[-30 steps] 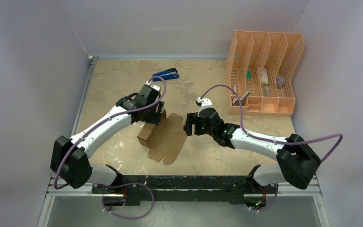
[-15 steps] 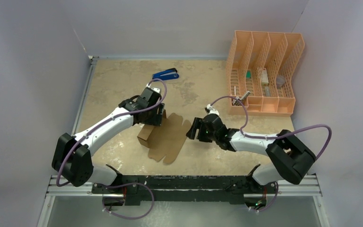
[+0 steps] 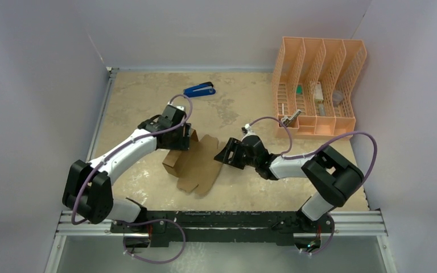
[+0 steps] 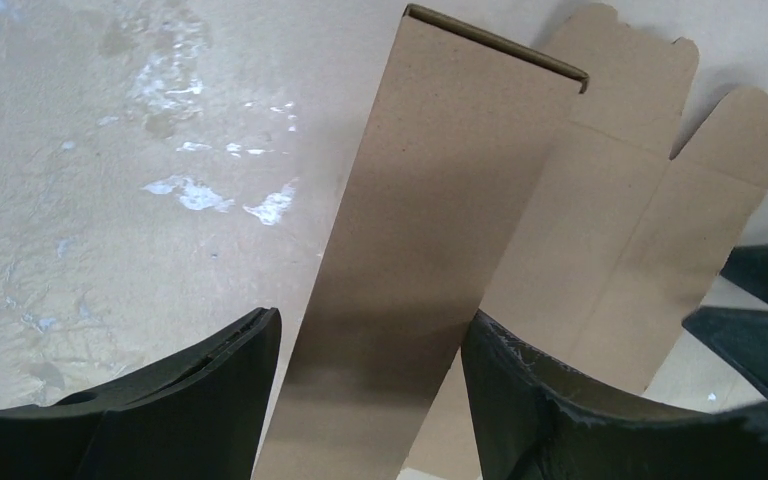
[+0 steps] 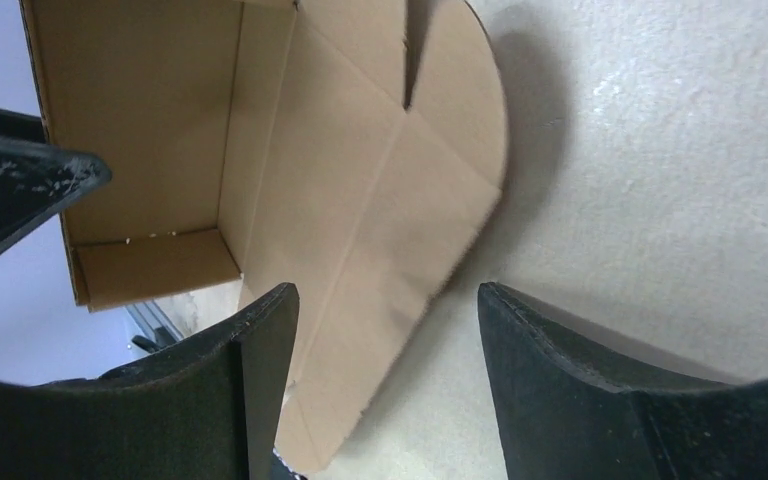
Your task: Fold the paper box
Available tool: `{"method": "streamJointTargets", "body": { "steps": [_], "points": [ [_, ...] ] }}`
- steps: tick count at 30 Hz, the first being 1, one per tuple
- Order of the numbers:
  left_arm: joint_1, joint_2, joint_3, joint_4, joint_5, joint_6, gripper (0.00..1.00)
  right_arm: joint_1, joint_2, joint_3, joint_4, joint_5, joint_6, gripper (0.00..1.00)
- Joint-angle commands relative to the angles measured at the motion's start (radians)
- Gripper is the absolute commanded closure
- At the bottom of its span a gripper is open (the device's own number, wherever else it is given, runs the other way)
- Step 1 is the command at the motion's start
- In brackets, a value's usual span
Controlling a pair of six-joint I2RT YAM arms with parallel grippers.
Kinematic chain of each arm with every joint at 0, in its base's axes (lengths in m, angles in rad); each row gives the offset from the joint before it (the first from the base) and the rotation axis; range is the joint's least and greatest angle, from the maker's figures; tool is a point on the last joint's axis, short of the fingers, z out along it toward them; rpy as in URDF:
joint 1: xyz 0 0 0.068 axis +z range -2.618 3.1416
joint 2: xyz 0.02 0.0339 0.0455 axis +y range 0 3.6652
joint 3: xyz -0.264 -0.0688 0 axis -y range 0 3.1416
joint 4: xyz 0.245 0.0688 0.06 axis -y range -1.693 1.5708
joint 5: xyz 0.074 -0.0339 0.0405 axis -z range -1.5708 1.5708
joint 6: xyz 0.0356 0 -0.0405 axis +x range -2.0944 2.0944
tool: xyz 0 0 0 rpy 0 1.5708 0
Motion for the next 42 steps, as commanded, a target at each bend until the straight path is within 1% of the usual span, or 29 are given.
{"method": "streamJointTargets", "body": {
  "steps": [1,3,6,9,10,15,22,26,30,33,35,38,40,42],
  "points": [
    [0.097,-0.033,-0.035,0.057,0.106,-0.016,0.35,0.001,0.041,0.025,0.074,-0.053,0.016,0.31],
    [0.129,-0.035,-0.050,0.071,0.138,-0.016,0.35,0.001,0.047,0.033,0.094,-0.071,0.015,0.32],
    [0.146,-0.033,-0.063,0.084,0.155,-0.016,0.35,0.002,0.036,0.039,0.111,-0.081,0.007,0.32],
    [0.156,-0.030,-0.078,0.101,0.164,-0.021,0.35,0.002,0.022,0.065,0.077,-0.075,-0.009,0.32],
    [0.162,-0.030,-0.082,0.107,0.188,-0.026,0.35,0.001,0.022,0.072,0.069,-0.071,-0.014,0.32],
    [0.192,-0.039,-0.105,0.131,0.234,-0.041,0.35,0.002,0.051,0.108,0.016,-0.054,-0.008,0.33],
    [0.259,-0.059,-0.153,0.165,0.316,-0.061,0.35,0.001,0.063,0.111,-0.002,-0.030,0.013,0.34],
    [0.302,-0.060,-0.187,0.199,0.381,-0.076,0.35,0.005,0.081,0.135,-0.013,-0.032,0.016,0.36],
    [0.313,-0.061,-0.196,0.209,0.398,-0.079,0.35,0.005,0.114,0.168,0.006,-0.047,0.014,0.41],
    [0.316,-0.061,-0.198,0.213,0.403,-0.081,0.35,0.009,0.151,0.208,0.023,-0.072,0.010,0.47],
    [0.317,-0.063,-0.199,0.216,0.409,-0.082,0.35,0.012,0.169,0.226,0.042,-0.087,0.005,0.53],
    [0.317,-0.069,-0.201,0.220,0.413,-0.085,0.35,0.016,0.167,0.259,0.021,-0.097,-0.026,0.74],
    [0.319,-0.082,-0.199,0.223,0.412,-0.092,0.35,0.015,0.146,0.291,-0.063,-0.075,-0.068,0.89],
    [0.320,-0.100,-0.192,0.223,0.402,-0.099,0.34,0.015,0.113,0.336,-0.188,-0.030,-0.135,1.00]
  ]
}}
